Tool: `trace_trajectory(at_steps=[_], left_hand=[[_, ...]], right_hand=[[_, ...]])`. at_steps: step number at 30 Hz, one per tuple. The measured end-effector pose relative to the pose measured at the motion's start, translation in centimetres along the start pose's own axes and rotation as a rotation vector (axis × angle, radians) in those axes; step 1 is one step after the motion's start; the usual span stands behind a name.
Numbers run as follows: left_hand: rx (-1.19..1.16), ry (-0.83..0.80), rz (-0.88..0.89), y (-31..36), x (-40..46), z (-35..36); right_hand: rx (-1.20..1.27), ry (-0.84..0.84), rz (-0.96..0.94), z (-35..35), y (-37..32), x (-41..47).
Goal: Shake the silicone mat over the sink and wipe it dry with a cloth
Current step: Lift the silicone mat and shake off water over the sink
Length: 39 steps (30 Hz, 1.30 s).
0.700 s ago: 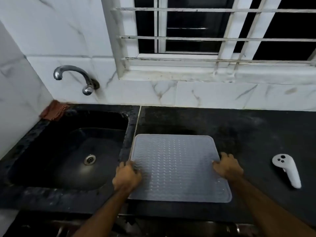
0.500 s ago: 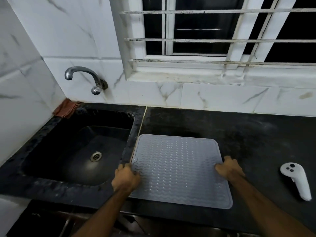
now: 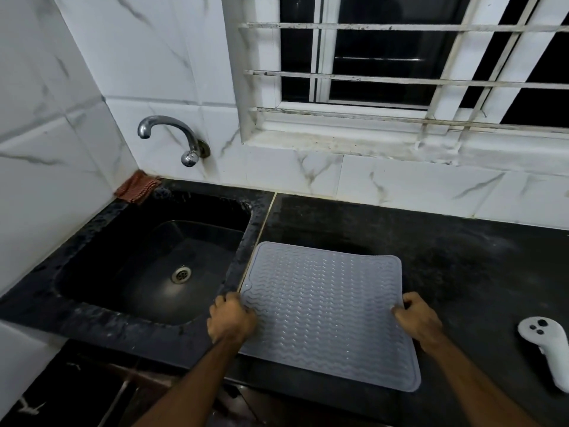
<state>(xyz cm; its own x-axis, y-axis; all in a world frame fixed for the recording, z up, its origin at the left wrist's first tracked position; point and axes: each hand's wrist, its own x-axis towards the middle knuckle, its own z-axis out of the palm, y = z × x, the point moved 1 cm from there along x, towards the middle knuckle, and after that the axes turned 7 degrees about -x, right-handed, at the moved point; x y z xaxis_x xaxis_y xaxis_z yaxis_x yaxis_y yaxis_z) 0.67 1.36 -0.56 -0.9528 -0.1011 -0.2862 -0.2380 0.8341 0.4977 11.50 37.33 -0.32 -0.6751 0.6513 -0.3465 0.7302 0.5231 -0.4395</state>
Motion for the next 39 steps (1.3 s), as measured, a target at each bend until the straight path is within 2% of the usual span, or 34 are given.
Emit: trace_trajectory(at_steps=[5,10,17,26,33,39], left_hand=[[-0.195,0.009,-0.037,0.2,0.8,0.1],[-0.161,0.024,-0.009,0.5,1.3,0.2],[-0.114,-0.005,0.023,0.2,2.2,0.6],[-0.353,0.032,0.071,-0.1,3.3,0.0],[-0.481,0.05,0.167,-0.5,3.5,-0.6],[-0.536,0.078,0.27,-0.5,4.2,-2.6]], right_hand=[[-0.101,-0.04,-0.032,-0.2,0.6,-0.2],[-0.135,-0.065,-0.053,-0.6,0.1,-0.7],[0.084,0.004,-0.068,-1.1,-0.7,-1.4],[0.331,0.039,-0.087,-2.3,-1.6,-1.9],[0.431,0.049,-0.096,-3.1,-2.6,-3.2],[0.443,0.102,-0.207,-4.9,-4.9,-4.6]])
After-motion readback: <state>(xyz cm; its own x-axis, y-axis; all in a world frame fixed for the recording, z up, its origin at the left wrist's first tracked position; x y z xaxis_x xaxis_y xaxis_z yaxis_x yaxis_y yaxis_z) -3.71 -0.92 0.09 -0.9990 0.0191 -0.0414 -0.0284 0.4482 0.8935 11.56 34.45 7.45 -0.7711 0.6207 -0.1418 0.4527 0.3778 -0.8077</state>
